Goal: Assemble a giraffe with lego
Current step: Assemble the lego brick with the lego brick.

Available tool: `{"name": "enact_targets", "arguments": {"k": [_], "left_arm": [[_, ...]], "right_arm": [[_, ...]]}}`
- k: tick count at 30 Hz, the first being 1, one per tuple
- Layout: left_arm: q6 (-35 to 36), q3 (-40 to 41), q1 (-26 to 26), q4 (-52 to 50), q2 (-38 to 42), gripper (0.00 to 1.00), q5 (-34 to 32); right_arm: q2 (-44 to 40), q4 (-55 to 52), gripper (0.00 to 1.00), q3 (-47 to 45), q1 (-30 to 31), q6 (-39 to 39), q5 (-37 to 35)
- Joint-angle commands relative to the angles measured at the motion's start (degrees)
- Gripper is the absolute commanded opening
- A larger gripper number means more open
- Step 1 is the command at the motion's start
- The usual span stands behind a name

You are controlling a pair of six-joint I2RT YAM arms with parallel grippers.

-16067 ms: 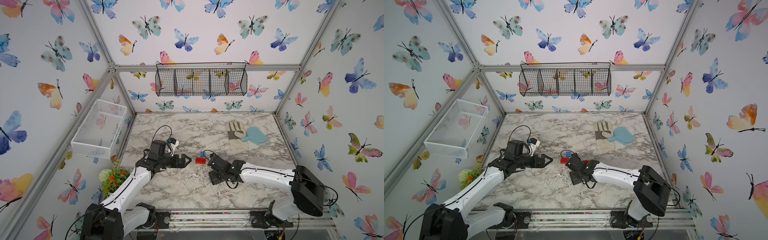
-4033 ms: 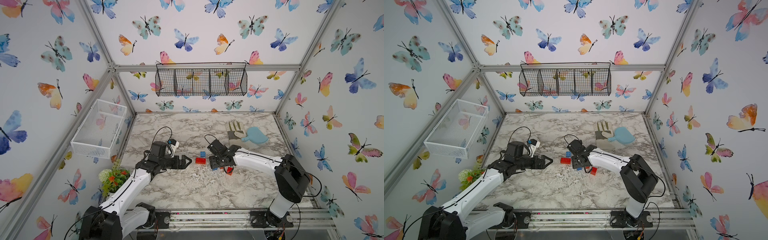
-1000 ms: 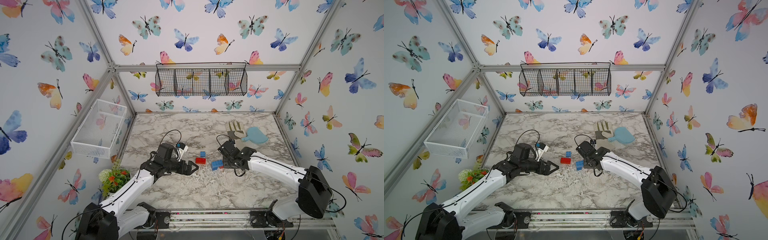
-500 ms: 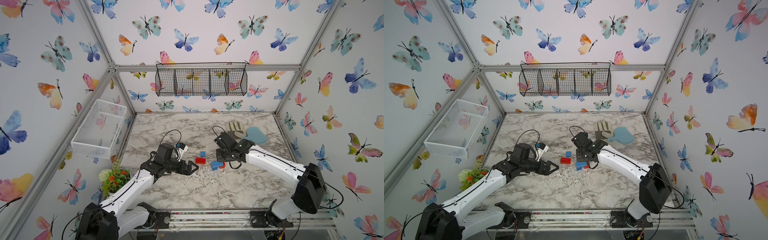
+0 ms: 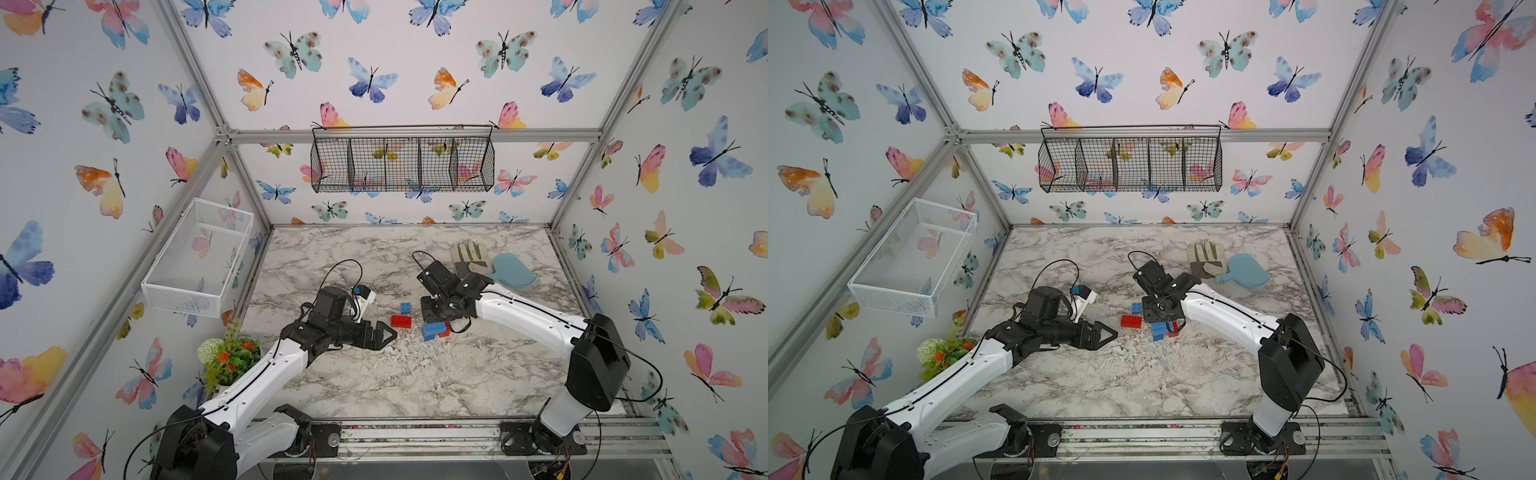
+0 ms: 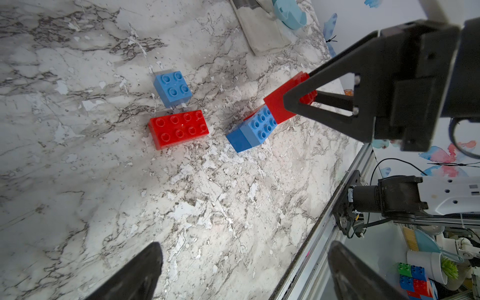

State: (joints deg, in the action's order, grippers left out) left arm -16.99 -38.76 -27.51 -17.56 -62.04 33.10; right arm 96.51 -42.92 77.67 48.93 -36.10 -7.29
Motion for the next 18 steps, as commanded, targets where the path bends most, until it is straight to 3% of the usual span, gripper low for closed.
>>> {"name": "enact_targets", "arguments": {"k": [1, 18], "left_arm": [[-0.06, 0.22, -0.29, -0.02, 0.54, 0.98, -0.68], [0.03, 0.18, -0.28, -0.18, 0.62, 0.98, -0.76]], "right_arm": [[1.8, -2.65, 0.19, 1.98, 0.89, -0.02, -0.06], [3.31, -3.31, 0.18, 0.74, 1.96, -0.2, -2.72]]}}
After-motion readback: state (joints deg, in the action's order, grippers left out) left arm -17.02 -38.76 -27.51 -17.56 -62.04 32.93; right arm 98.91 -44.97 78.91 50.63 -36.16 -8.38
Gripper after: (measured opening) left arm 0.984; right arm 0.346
